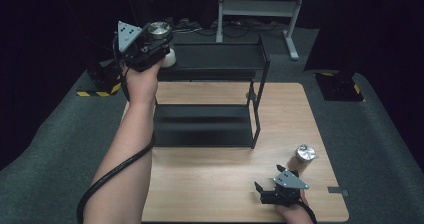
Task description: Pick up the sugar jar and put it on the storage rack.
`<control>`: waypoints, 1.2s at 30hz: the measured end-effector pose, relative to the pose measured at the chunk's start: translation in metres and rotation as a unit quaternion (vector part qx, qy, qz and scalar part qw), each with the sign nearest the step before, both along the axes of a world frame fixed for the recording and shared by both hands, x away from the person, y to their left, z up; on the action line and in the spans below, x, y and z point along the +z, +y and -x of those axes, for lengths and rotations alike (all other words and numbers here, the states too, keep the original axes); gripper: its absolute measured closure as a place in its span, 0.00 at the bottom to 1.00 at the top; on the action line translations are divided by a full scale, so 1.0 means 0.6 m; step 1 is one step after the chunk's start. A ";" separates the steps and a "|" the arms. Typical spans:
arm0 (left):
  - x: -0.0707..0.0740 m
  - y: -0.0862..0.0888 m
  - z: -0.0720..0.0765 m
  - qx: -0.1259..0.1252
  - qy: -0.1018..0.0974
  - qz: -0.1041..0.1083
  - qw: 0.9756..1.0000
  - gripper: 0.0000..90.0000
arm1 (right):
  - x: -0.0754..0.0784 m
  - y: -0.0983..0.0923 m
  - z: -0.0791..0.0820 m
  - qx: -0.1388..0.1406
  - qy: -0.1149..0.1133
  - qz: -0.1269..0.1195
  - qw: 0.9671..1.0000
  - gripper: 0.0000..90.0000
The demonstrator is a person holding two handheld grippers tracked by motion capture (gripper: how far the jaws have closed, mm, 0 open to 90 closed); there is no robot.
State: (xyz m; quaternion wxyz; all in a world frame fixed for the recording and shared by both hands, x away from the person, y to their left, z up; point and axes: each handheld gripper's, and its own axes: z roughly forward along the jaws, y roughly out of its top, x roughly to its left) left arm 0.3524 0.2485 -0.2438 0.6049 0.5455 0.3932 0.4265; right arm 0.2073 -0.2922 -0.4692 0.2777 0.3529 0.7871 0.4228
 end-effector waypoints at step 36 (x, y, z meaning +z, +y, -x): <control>-0.009 -0.001 -0.003 0.003 0.013 0.000 1.000 0.38 | -0.001 -0.001 0.001 0.000 -0.002 -0.001 1.000 0.00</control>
